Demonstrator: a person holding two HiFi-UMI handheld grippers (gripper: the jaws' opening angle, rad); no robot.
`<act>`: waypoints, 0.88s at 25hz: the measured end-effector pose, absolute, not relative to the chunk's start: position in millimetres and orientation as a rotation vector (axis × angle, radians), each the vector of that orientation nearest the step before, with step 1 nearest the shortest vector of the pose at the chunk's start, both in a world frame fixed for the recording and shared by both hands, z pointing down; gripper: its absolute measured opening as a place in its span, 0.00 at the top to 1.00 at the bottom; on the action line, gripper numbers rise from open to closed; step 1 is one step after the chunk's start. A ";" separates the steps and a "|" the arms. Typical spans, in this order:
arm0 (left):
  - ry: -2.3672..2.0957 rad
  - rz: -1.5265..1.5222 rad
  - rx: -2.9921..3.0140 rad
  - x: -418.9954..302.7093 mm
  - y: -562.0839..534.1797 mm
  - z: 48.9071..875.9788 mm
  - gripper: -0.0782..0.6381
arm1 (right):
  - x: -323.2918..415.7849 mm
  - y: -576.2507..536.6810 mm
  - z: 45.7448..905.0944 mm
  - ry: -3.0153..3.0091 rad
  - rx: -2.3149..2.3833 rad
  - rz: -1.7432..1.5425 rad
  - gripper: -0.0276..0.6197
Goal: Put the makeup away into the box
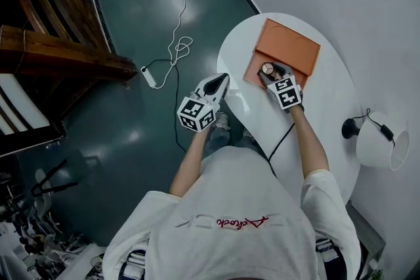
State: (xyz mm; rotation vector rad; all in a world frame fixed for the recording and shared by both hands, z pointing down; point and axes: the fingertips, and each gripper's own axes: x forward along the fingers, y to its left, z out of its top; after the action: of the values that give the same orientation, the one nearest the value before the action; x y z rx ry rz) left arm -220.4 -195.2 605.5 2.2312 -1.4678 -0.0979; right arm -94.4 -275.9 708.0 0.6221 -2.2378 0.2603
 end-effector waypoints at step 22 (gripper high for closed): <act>-1.473 -0.110 2.233 -222.0 -190.1 602.5 0.88 | -99.9 -275.4 708.2 -2.169 0.595 0.245 0.59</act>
State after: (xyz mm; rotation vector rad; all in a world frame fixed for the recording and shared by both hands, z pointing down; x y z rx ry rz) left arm -222.0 -190.1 602.5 2.2327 -1.4728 -0.1100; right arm -99.9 -275.4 708.2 0.5946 -2.1688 0.2453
